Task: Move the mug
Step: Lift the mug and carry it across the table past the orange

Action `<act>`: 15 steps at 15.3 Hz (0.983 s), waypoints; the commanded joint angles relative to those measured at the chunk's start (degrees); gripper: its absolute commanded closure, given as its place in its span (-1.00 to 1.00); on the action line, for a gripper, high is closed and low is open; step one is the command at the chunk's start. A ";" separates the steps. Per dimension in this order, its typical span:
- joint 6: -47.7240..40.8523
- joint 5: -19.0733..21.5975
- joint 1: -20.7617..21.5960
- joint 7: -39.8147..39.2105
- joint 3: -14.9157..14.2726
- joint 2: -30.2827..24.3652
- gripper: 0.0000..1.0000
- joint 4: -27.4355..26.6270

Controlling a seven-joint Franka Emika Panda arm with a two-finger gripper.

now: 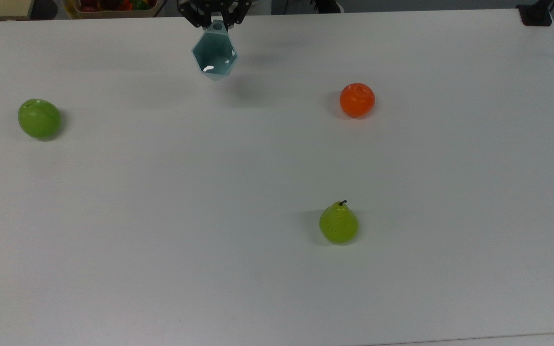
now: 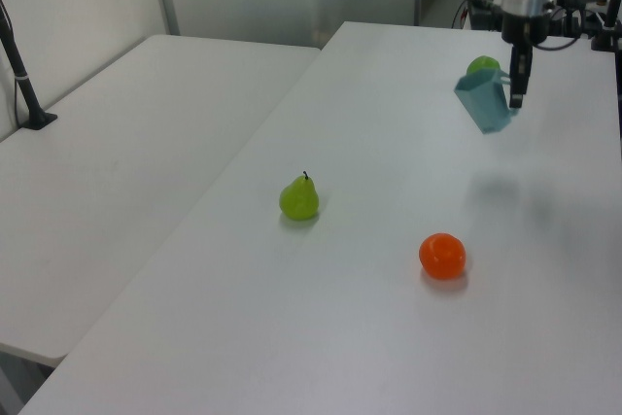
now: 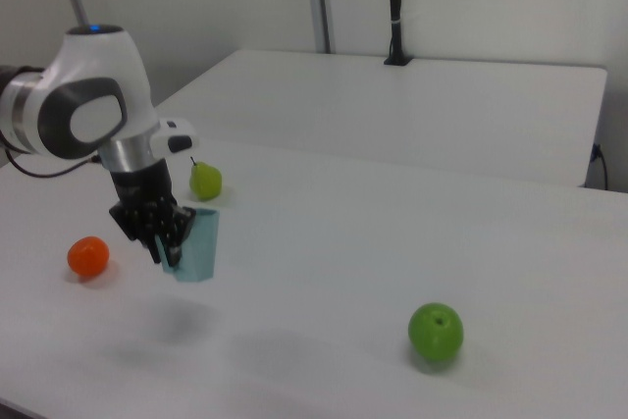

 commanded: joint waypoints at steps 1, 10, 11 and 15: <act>4.34 0.18 -2.65 -8.23 -0.28 -1.06 1.00 -5.63; 25.89 0.18 -6.26 -8.33 -2.38 7.02 1.00 -8.90; 26.24 0.18 -6.26 -8.33 -2.39 7.72 1.00 -8.90; 26.51 0.18 -6.08 -8.33 -2.39 9.22 1.00 -8.81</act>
